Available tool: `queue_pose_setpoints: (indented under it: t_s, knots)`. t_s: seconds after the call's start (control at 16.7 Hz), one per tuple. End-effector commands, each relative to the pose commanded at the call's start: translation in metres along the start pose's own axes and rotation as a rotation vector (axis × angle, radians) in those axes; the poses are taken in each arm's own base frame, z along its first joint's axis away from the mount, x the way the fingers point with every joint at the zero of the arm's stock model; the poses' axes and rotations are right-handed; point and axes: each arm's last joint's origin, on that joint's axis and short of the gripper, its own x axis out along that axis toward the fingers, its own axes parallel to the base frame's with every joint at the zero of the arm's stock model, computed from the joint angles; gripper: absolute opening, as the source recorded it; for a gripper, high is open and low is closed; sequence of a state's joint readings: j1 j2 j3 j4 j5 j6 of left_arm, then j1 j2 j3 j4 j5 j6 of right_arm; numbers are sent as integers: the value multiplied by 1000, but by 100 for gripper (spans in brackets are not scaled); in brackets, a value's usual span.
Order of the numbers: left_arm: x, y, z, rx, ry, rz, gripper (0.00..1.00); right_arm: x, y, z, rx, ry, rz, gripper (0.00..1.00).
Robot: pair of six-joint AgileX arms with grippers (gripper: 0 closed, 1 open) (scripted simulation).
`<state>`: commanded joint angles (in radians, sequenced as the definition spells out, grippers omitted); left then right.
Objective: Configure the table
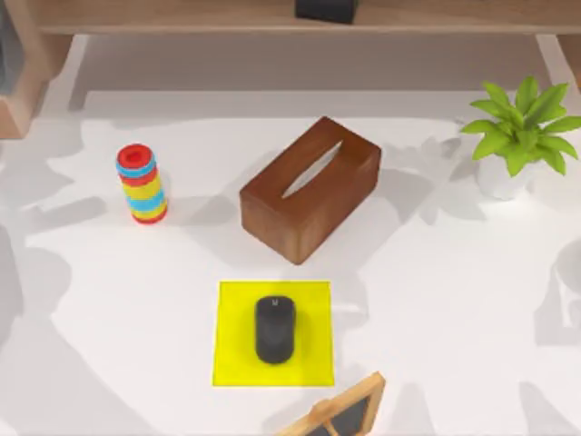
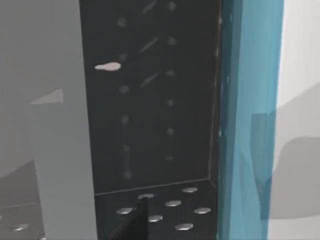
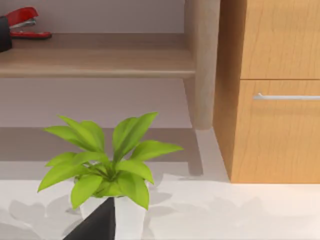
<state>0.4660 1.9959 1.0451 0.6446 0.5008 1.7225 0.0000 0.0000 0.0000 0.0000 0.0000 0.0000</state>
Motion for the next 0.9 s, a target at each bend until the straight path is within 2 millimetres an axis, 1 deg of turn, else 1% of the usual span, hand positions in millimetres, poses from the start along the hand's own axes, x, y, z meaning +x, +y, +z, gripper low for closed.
queue_pose_setpoints:
  t_s: [0.54, 0.66, 0.9]
  knots:
    - [-2, 0, -1, -1, 3, 2, 100, 0, 0, 0, 0, 0, 0, 100]
    - [-11, 2, -2, -5, 9, 10, 100, 0, 0, 0, 0, 0, 0, 100]
    - [-37, -2, -1, 2, 7, 20, 100, 0, 0, 0, 0, 0, 0, 100]
